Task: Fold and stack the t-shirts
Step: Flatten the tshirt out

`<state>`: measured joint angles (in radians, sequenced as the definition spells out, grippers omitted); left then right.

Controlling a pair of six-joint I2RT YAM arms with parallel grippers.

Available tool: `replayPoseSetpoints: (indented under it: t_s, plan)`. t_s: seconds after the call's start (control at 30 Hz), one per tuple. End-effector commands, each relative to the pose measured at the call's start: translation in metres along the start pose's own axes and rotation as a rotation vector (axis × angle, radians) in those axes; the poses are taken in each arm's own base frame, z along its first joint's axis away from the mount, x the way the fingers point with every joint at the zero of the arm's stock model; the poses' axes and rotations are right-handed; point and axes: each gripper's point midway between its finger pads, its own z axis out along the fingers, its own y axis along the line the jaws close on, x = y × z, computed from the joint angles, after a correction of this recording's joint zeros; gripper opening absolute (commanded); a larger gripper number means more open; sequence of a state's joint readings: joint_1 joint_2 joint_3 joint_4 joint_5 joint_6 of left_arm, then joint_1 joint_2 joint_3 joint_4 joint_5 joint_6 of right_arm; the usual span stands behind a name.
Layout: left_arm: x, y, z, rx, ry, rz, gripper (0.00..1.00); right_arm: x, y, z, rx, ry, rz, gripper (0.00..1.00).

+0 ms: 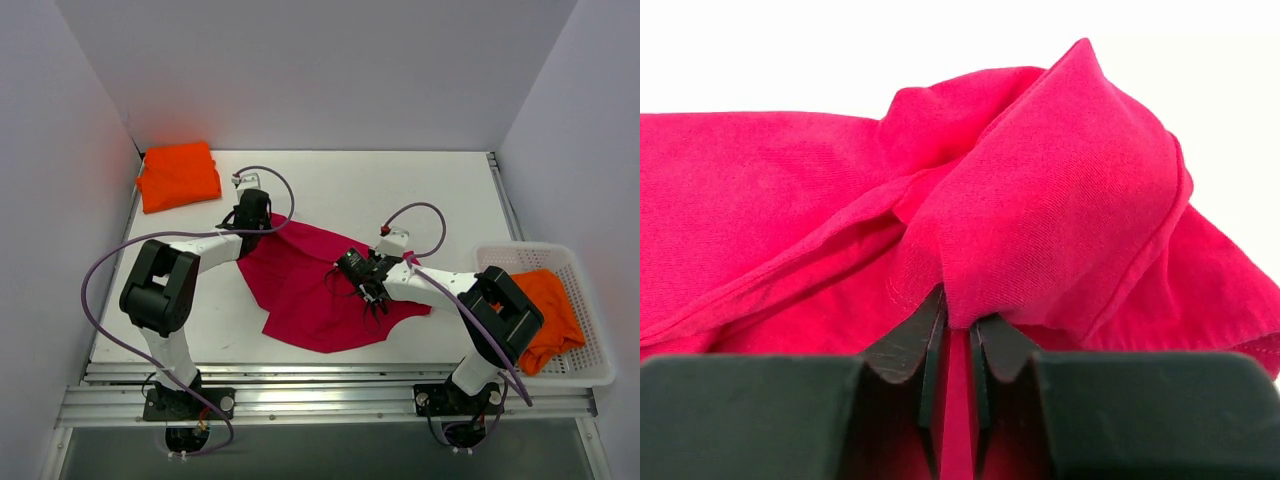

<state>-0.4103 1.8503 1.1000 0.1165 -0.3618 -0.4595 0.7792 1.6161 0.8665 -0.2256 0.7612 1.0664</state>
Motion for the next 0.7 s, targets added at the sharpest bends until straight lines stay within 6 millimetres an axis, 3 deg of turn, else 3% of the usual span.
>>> replayPoseSetpoints:
  t_s: [0.0, 0.2, 0.53, 0.67]
  plan:
    - [-0.009, 0.002, 0.004, -0.003, -0.036, -0.020, 0.02, -0.011, -0.012, 0.001, 0.054, -0.048, -0.019, 0.04]
    - [-0.009, 0.003, 0.005, -0.003, -0.032, -0.019, 0.02, -0.012, -0.012, 0.004, 0.060, -0.051, -0.028, 0.00]
    - [-0.009, 0.004, 0.007, -0.009, -0.033, -0.019, 0.02, -0.014, -0.014, 0.008, 0.083, -0.063, -0.037, 0.38]
    - [-0.009, 0.006, 0.008, -0.012, -0.032, -0.019, 0.02, -0.014, -0.014, 0.012, 0.086, -0.065, -0.042, 0.38]
